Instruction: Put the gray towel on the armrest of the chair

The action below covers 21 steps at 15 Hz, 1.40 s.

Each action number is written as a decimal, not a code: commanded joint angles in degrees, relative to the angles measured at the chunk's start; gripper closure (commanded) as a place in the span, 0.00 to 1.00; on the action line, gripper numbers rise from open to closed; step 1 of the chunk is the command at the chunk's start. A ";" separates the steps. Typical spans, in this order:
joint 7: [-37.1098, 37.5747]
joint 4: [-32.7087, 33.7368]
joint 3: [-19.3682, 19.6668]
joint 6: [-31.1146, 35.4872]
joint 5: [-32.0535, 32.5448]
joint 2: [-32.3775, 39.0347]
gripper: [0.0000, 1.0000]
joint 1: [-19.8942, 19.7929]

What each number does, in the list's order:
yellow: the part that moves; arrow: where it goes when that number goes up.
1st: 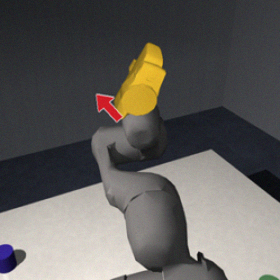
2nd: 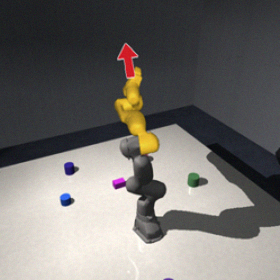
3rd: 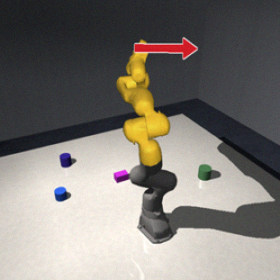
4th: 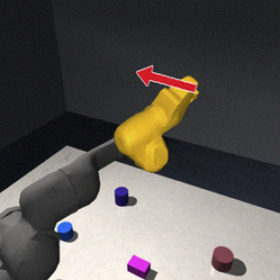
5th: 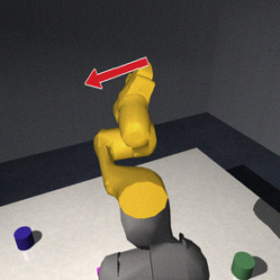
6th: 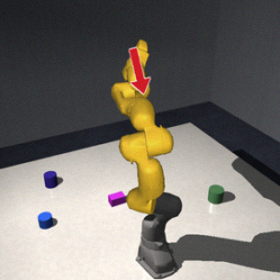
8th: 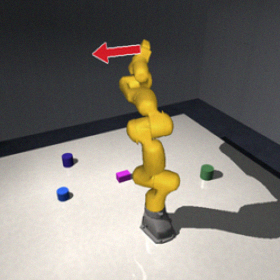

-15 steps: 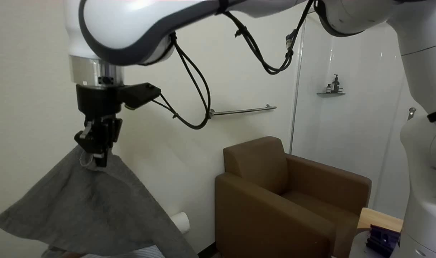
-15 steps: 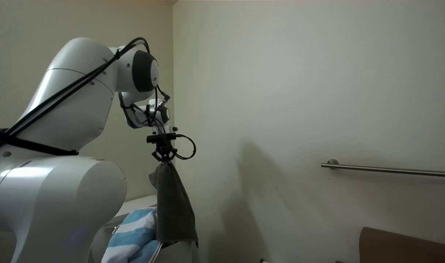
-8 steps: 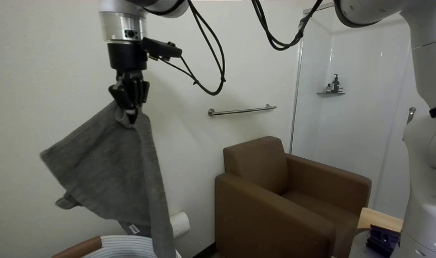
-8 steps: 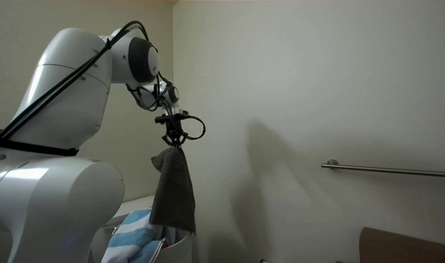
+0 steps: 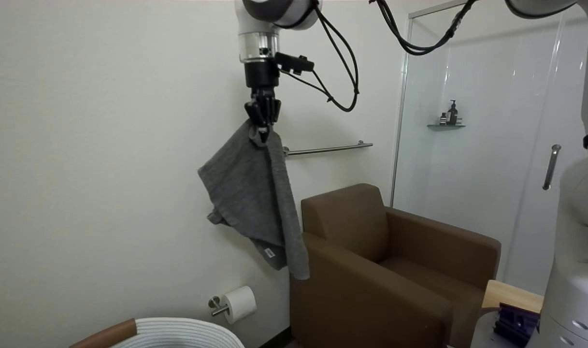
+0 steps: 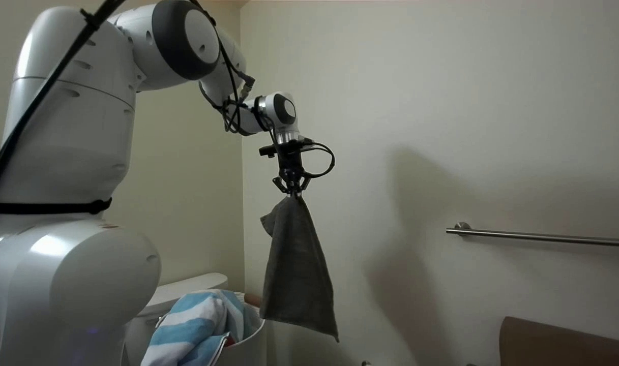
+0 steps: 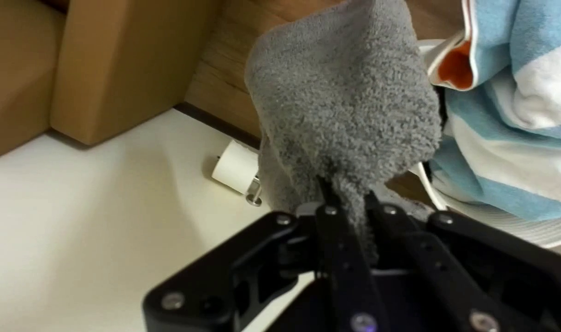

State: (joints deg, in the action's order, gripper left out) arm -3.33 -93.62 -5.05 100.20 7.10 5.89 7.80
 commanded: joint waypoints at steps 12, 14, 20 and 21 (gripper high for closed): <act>-1.02 -6.32 2.19 3.09 2.92 -4.56 0.93 -4.41; 1.89 -5.05 3.69 3.91 5.40 -5.18 0.93 -5.62; 5.61 0.07 10.69 5.33 12.41 -4.55 0.93 -11.90; 6.01 0.47 11.97 6.44 13.06 -4.59 0.93 -13.21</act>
State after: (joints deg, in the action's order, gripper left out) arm 0.12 -94.33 4.58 104.30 17.57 1.30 -2.36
